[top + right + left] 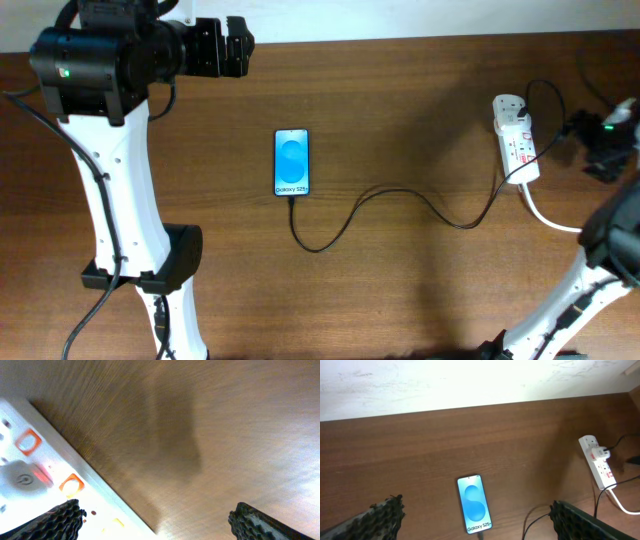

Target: Plug charger to phone and switch on socket

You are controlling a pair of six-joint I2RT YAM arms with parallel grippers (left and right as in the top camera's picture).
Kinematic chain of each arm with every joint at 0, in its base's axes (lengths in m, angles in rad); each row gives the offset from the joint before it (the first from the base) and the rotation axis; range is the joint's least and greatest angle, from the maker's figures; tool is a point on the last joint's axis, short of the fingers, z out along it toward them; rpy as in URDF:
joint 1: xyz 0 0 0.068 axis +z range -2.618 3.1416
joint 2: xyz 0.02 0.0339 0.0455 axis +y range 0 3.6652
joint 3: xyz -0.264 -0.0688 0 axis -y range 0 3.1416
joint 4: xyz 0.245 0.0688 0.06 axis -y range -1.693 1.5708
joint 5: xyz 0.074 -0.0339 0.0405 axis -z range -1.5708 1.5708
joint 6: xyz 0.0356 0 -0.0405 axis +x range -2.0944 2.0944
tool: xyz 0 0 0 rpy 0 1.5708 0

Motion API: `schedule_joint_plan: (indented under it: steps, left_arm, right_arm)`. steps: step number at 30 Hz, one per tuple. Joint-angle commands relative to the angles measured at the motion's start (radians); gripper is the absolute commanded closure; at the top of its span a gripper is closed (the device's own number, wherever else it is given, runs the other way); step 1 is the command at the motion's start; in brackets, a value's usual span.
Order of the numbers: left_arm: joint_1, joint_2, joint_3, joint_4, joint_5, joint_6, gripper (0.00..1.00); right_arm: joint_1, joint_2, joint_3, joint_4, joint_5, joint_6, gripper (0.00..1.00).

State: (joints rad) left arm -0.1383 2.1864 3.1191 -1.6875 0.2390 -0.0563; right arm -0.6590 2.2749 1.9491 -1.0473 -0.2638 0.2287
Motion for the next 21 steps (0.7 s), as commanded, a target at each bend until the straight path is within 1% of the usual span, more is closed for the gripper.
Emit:
schedule_joint_plan:
  steps: [1, 3, 4, 5, 8, 12, 14, 15, 18, 21]
  left_arm:
    - [0.002, 0.006, -0.003, 0.0, 0.008, -0.003, 0.01]
    - [0.002, 0.006, -0.003, 0.0, 0.008, -0.003, 0.01]
    - [0.002, 0.006, -0.003, 0.0, 0.008, -0.003, 0.01]
    - [0.002, 0.006, -0.003, 0.0, 0.008, -0.003, 0.01]
    - [0.002, 0.006, -0.003, 0.0, 0.008, -0.003, 0.01]
    - [0.002, 0.006, -0.003, 0.0, 0.008, -0.003, 0.01]
    - [0.002, 0.006, -0.003, 0.0, 0.008, -0.003, 0.01]
    - [0.002, 0.006, -0.003, 0.0, 0.008, -0.003, 0.01]
    - [0.002, 0.006, -0.003, 0.0, 0.008, -0.003, 0.01]
    - [0.002, 0.006, -0.003, 0.0, 0.008, -0.003, 0.01]
  right_arm:
    - [-0.054, -0.182, 0.033, -0.016, -0.018, 0.008, 0.02]
    - [-0.048, -0.294, 0.033, -0.027, -0.028, 0.001, 0.02]
    - [-0.039, -0.349, 0.033, -0.031, -0.047, -0.026, 0.02]
    - [-0.016, -0.426, 0.033, -0.042, -0.05, -0.038, 0.02]
    - [0.058, -0.576, 0.033, -0.078, -0.051, -0.069, 0.02]
    - [0.267, -0.766, 0.033, -0.153, -0.05, -0.155, 0.02]
    - [0.372, -0.83, 0.033, -0.211, -0.05, -0.17, 0.01]
    - [0.441, -0.863, 0.033, -0.28, -0.051, -0.169, 0.02]
    - [0.554, -0.885, 0.032, -0.358, -0.05, -0.169, 0.02]
    - [0.575, -0.874, 0.032, -0.375, -0.045, -0.169, 0.02]
